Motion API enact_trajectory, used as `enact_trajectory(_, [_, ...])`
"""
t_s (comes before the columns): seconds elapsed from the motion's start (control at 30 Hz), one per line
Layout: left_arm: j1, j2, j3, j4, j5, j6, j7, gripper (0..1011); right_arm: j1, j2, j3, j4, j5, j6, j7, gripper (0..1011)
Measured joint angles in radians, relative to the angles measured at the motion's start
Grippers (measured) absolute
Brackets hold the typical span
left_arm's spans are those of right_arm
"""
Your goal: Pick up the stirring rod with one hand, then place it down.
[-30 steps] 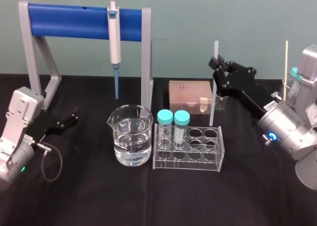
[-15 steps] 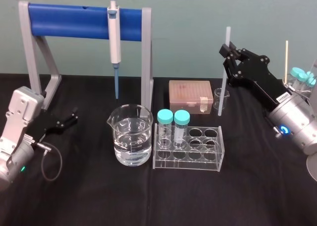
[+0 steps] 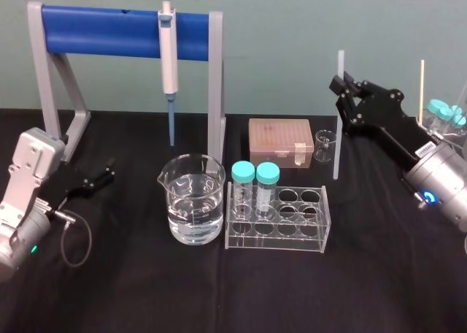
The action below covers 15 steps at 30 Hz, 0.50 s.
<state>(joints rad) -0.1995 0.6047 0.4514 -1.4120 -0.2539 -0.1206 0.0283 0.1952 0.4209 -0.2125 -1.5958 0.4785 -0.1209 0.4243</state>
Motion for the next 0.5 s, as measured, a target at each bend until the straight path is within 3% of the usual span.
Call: enact_trajectory(0.5, [0.0, 0.0, 0.0, 0.0, 0.0, 0.0, 0.0, 1000, -0.001, 0.02, -0.015, 0.008, -0.012, 0.01, 0.018, 69])
